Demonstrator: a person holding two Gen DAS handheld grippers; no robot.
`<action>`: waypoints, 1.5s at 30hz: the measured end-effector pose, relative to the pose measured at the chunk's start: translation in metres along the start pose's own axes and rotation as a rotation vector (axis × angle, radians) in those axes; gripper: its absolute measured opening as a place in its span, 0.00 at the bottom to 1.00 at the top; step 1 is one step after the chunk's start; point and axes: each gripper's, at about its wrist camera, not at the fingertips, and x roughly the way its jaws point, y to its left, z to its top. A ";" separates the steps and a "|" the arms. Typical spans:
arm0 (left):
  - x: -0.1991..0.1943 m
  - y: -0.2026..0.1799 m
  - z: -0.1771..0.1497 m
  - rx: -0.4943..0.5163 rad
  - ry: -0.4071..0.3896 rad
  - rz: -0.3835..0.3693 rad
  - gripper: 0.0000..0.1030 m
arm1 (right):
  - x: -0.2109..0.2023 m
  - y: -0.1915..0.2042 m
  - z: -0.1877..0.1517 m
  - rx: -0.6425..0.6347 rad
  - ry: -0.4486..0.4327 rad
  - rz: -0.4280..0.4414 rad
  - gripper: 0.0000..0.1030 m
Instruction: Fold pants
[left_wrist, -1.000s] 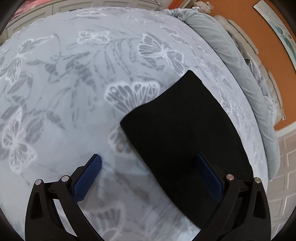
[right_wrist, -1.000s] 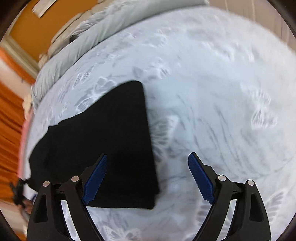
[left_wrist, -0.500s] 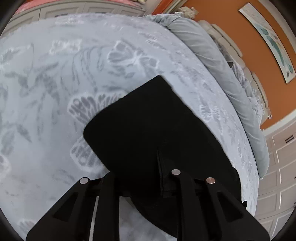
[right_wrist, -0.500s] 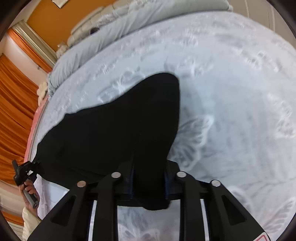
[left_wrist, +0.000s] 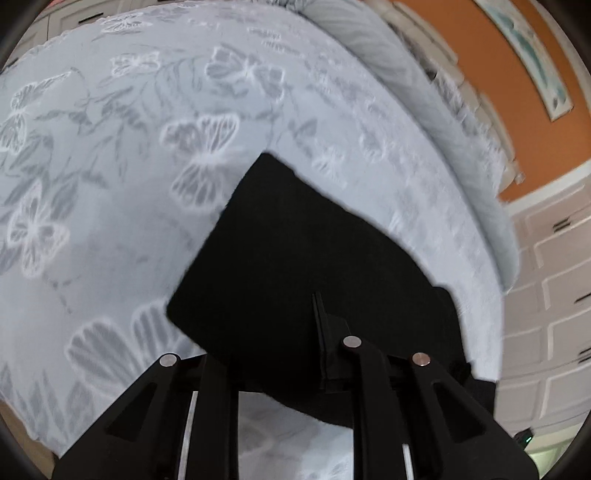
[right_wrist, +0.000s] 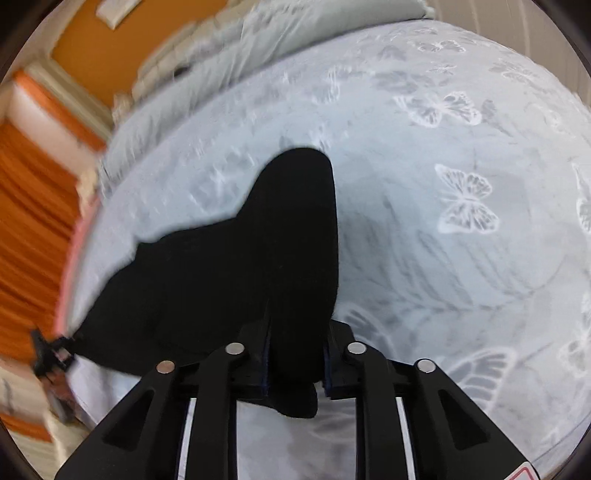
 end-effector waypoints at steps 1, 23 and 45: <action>0.005 -0.001 -0.001 0.020 0.011 0.035 0.18 | 0.005 0.003 -0.001 -0.025 -0.012 -0.140 0.36; 0.026 0.012 -0.002 -0.060 0.068 0.009 0.58 | 0.055 0.211 -0.035 -0.514 -0.130 0.050 0.15; -0.006 -0.035 0.002 0.064 -0.148 0.044 0.18 | -0.010 0.163 -0.002 -0.243 -0.272 0.113 0.71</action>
